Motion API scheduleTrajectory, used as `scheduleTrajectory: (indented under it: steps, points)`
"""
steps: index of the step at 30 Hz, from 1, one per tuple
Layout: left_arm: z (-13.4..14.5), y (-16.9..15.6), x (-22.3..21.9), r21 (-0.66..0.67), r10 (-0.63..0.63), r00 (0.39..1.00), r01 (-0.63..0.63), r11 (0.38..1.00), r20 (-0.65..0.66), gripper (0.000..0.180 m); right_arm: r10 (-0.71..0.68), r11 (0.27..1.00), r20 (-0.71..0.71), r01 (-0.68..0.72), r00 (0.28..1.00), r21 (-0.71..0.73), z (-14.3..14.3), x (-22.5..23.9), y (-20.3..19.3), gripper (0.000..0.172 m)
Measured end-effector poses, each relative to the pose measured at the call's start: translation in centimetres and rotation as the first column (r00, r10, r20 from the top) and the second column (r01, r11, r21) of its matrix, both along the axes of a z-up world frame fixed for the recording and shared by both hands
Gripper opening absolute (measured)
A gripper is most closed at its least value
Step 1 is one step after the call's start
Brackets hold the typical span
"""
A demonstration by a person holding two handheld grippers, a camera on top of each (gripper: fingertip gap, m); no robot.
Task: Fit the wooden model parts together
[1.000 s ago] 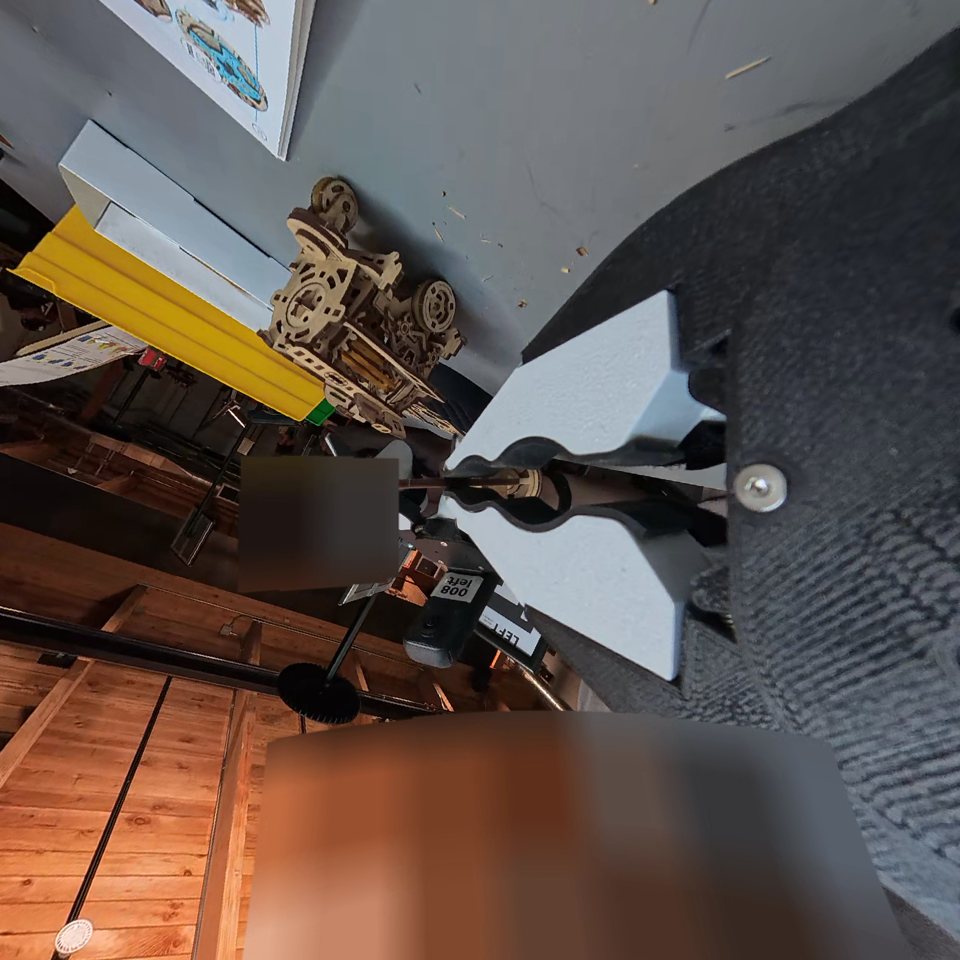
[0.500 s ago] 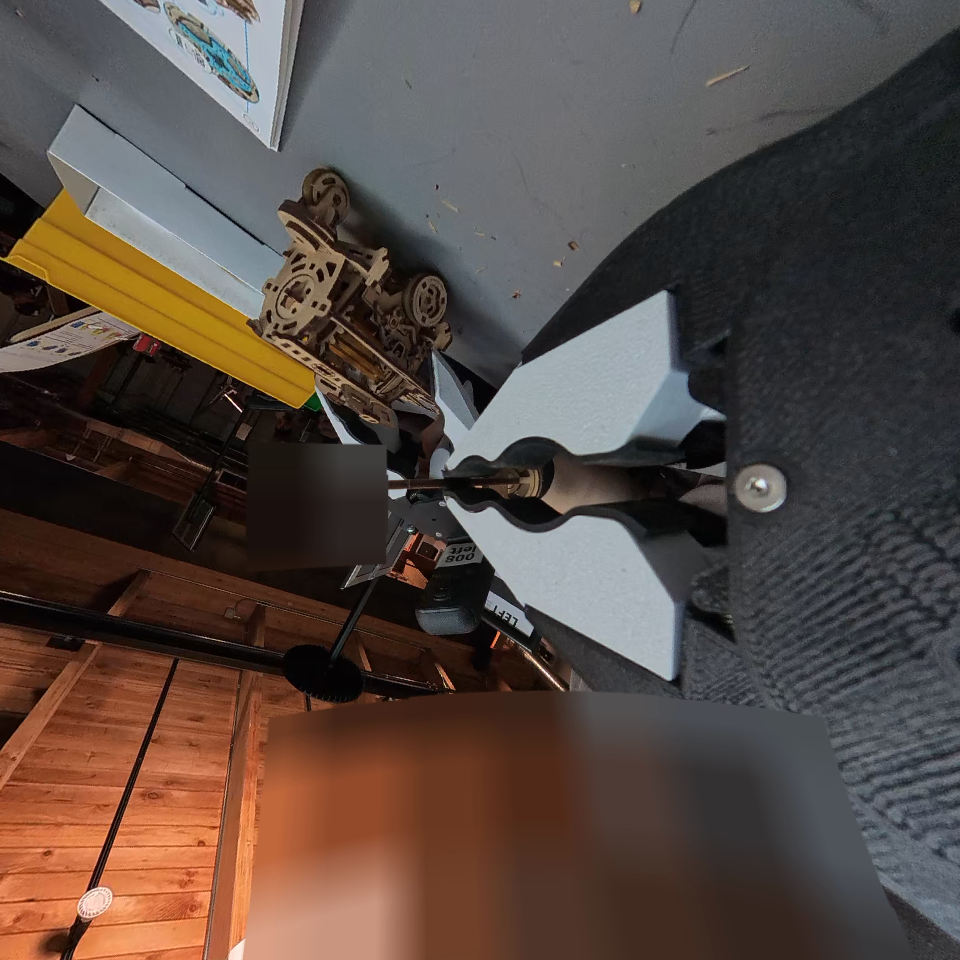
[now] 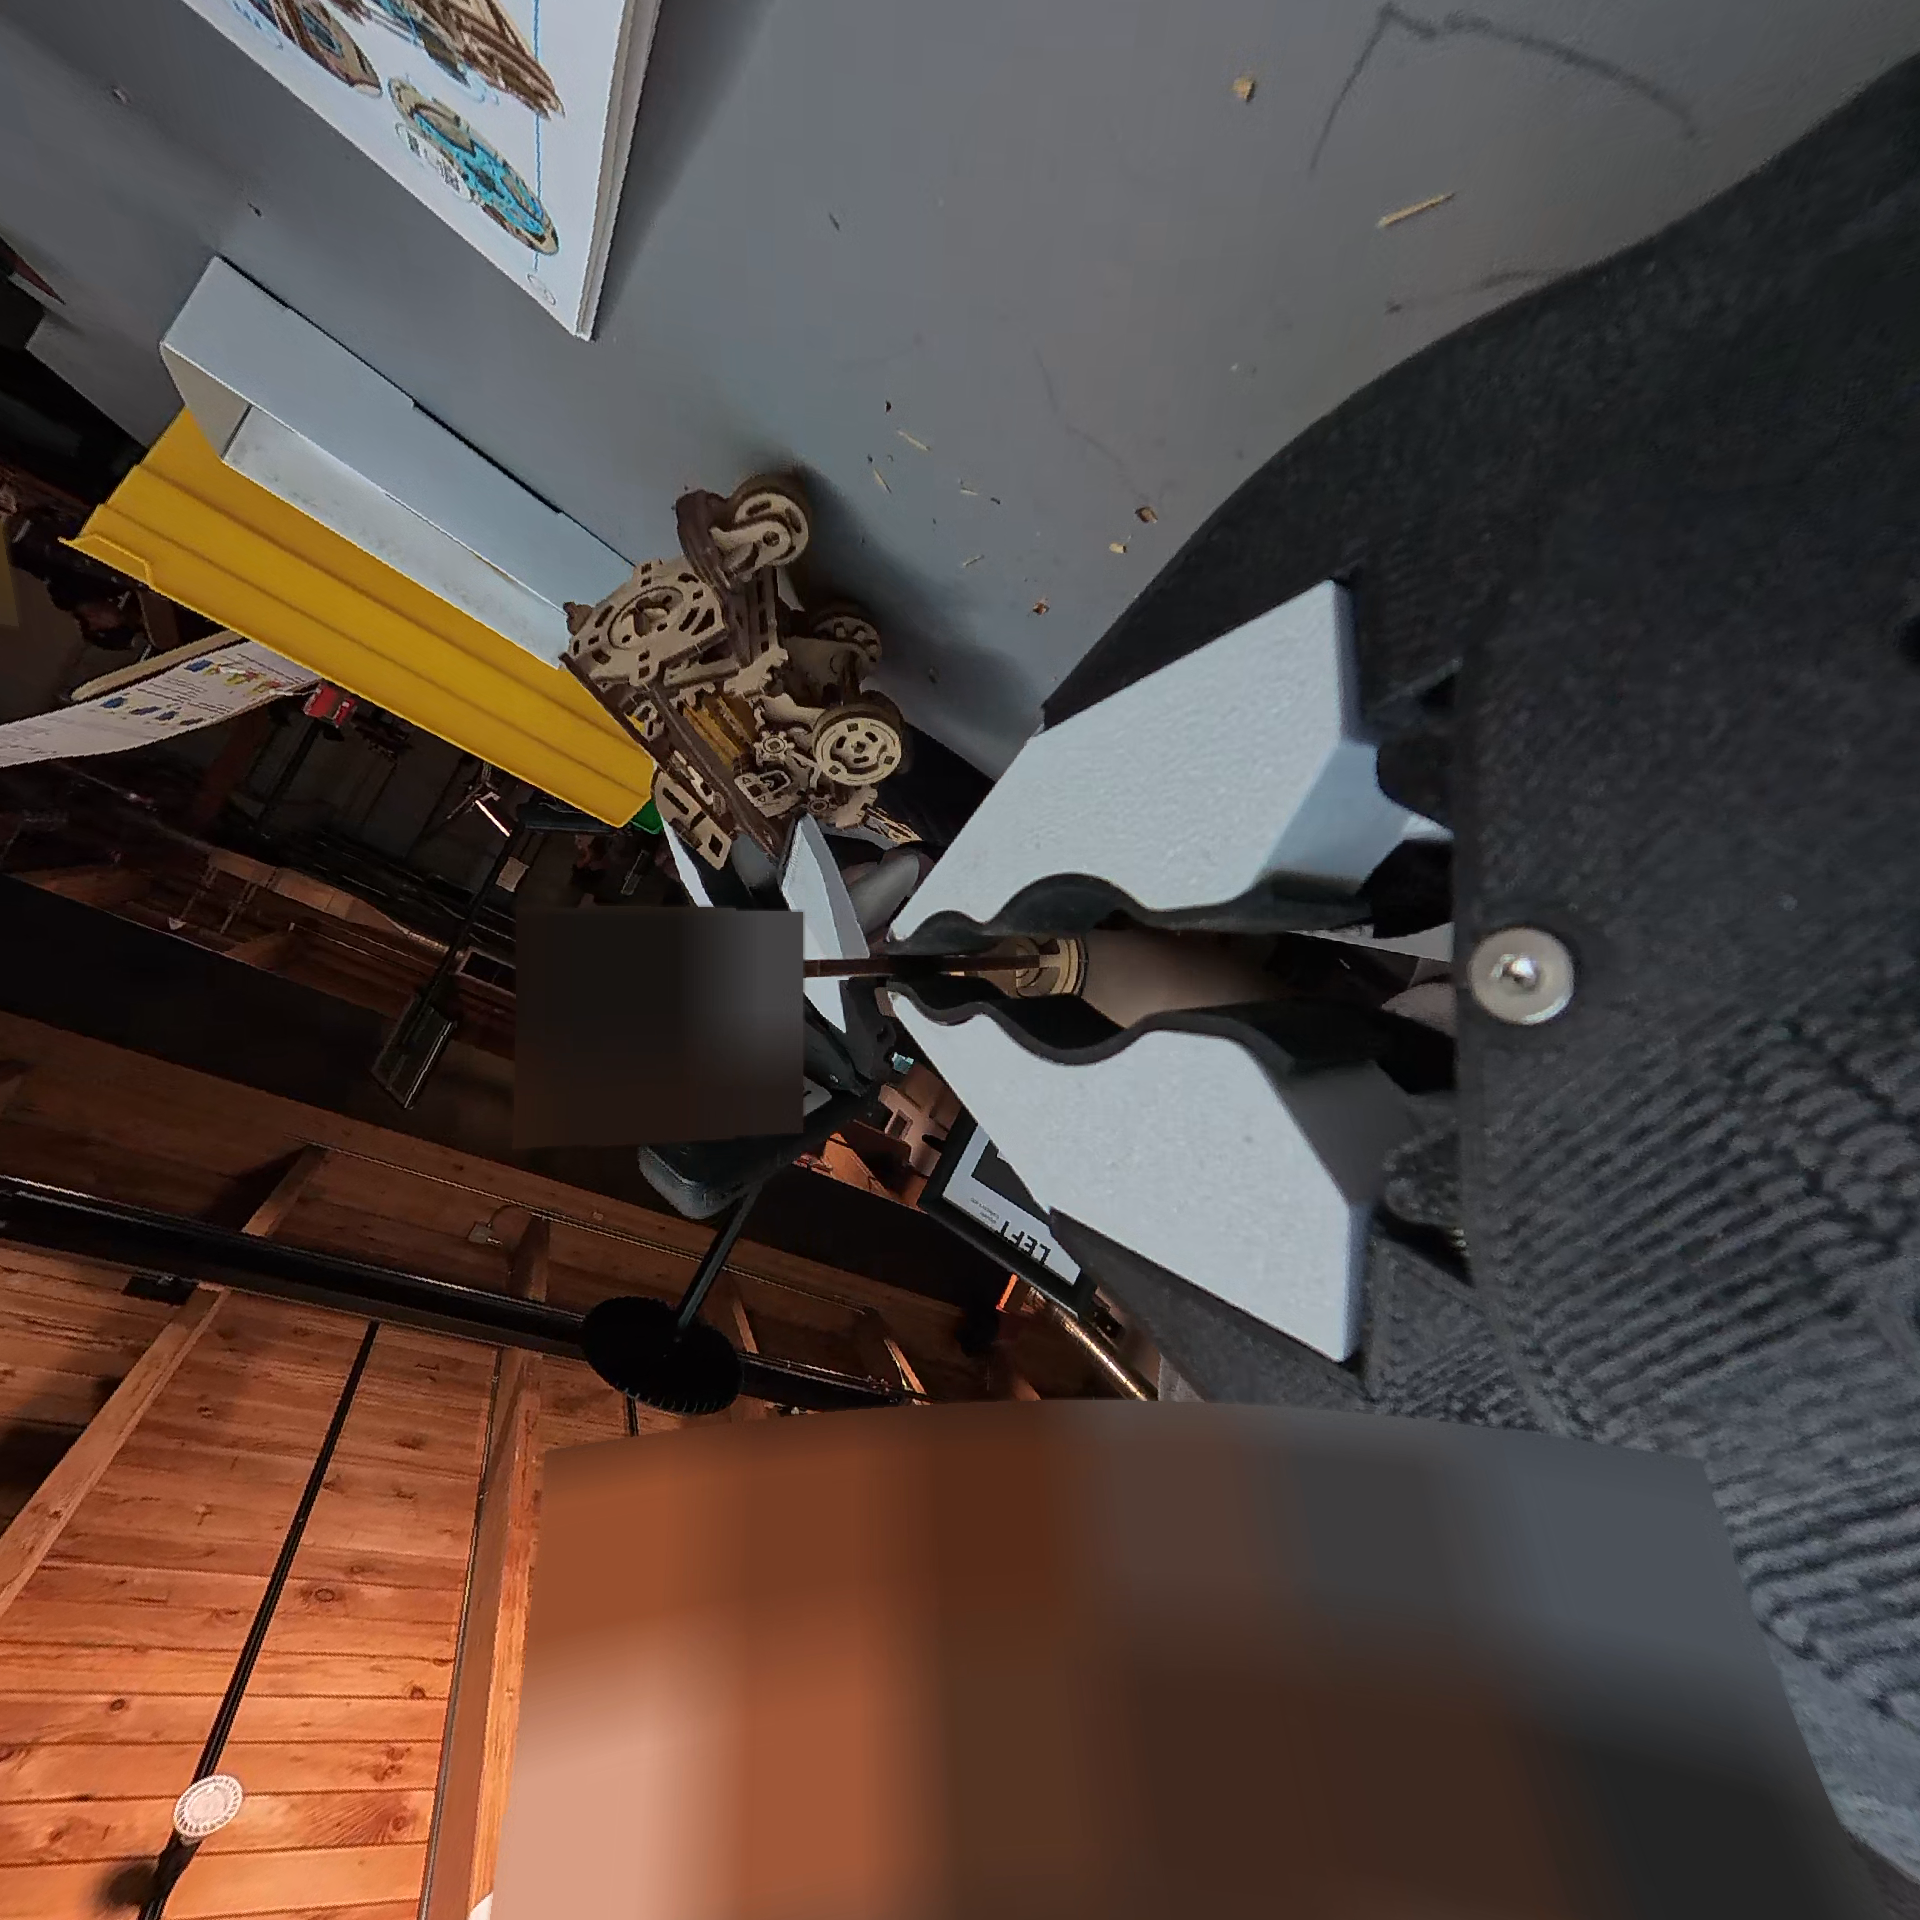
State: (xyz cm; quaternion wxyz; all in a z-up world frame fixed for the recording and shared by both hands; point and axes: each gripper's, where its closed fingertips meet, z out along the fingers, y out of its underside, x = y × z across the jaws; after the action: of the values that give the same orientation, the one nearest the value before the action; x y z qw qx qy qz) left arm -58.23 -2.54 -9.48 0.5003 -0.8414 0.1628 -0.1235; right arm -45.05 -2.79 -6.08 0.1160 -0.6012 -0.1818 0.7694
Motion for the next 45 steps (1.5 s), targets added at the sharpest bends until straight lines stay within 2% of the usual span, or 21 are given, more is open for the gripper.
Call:
scheduleTrajectory:
  steps: [1, 14, 20, 24, 27, 29, 31, 34, 37, 41, 45]
  points:
    - [0.0, -0.1, -0.2, -0.006, -0.002, 1.0, 0.002, 1.0, 0.003, 0.071, -0.001, 1.0, 0.001, 0.001, 1.0, 0.0, 0.0, 0.0, 0.0, 0.001]
    - [0.2, -0.7, -0.9, -0.001, -0.044, 0.996, 0.044, 0.999, -0.074, 0.074, 0.007, 1.0, 0.015, -0.007, 1.0, 0.0, -0.3, -0.2, -0.2, 0.001]
    - [1.8, -1.3, -1.6, 0.043, -0.01, 0.997, 0.014, 0.999, -0.08, 0.078, 0.013, 1.0, 0.026, -0.013, 1.0, 0.006, -0.4, -0.3, -0.4, 0.001]
    - [4.1, -3.4, -1.6, 0.145, -0.005, 0.998, 0.015, 0.989, -0.066, 0.08, 0.01, 1.0, 0.043, -0.009, 0.999, -0.025, -0.8, -0.5, -0.3, 0.001]
    - [4.4, -5.8, -0.3, 0.256, -0.003, 0.987, 0.044, 0.966, -0.159, 0.075, 0.009, 0.997, 0.094, -0.001, 0.996, -0.083, -1.6, -1.4, 0.1, 0.001]
    - [4.1, -7.2, 1.2, 0.348, 0.026, 0.965, 0.069, 0.935, -0.26, 0.068, 0.058, 0.988, 0.112, -0.041, 0.992, -0.149, -2.0, -2.4, -0.1, 0.0]
    - [3.6, -8.5, 3.5, 0.428, 0.034, 0.909, 0.163, 0.889, -0.416, 0.057, 0.116, 0.965, 0.097, -0.089, 0.988, -0.247, -1.7, -3.6, -0.4, 0.0]
    - [2.1, -8.8, 5.2, 0.447, 0.123, 0.706, 0.295, 0.845, -0.698, 0.059, 0.174, 0.906, 0.062, -0.136, 0.983, -0.4, -1.0, -5.2, -0.7, 0.0]
    - [2.0, -8.1, 6.2, 0.458, 0.217, 0.539, 0.366, 0.81, -0.814, 0.062, 0.245, 0.857, 0.102, -0.167, 0.964, -0.488, -1.5, -6.4, -2.1, 0.0]
    - [2.1, -7.5, 8.0, 0.447, 0.231, 0.465, 0.433, 0.783, -0.855, 0.045, 0.303, 0.803, 0.136, -0.176, 0.943, -0.569, -2.2, -6.8, -3.7, 0.0]
    - [1.4, -6.8, 8.6, 0.402, 0.22, 0.403, 0.451, 0.797, -0.888, 0.031, 0.326, 0.779, 0.151, -0.175, 0.933, -0.603, -2.6, -6.4, -4.4, 0.0]
